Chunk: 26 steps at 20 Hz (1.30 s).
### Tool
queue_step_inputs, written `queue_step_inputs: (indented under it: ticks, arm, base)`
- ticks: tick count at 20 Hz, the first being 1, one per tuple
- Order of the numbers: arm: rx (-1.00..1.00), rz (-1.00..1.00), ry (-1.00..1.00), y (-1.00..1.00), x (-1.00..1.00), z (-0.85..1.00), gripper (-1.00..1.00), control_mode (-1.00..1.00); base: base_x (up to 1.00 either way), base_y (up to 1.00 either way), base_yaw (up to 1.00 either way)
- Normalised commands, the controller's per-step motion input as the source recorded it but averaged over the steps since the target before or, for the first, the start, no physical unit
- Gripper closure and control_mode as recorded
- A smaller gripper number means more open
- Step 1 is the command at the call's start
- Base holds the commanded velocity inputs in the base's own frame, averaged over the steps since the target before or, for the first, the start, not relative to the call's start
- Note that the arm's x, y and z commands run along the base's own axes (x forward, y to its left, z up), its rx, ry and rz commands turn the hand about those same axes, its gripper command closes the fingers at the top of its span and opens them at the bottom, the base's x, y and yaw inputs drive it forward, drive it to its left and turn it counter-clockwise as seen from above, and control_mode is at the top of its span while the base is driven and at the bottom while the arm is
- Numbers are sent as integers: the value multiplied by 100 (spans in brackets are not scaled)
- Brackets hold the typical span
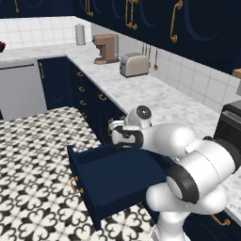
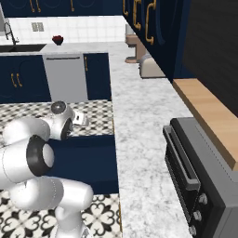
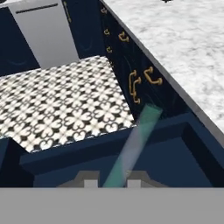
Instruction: Take a straw from the drawer in front and place it inside the glass cup on the dining counter.
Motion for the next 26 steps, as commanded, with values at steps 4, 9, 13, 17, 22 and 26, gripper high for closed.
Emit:
queue_step_inputs:
  ticks: [4, 9, 13, 17, 22, 26]
  arm:
    - [-7, 0, 27, -7, 0, 100, 100, -100]
    - [0, 0, 35, -7, -4, 100, 100, -100]
    - [-8, 0, 6, -4, -33, 24, 100, -100]
    - [-19, -1, -5, -7, -34, -8, 100, -100]
    - [-4, 0, -4, -21, -21, -28, 100, -100]
    - [4, 0, 0, -24, 0, -30, 100, -100]
  base:
    - [0, 0, 0]
    - [0, 0, 0]
    - [0, 0, 0]
    - [0, 0, 0]
    - [0, 0, 0]
    - [0, 0, 0]
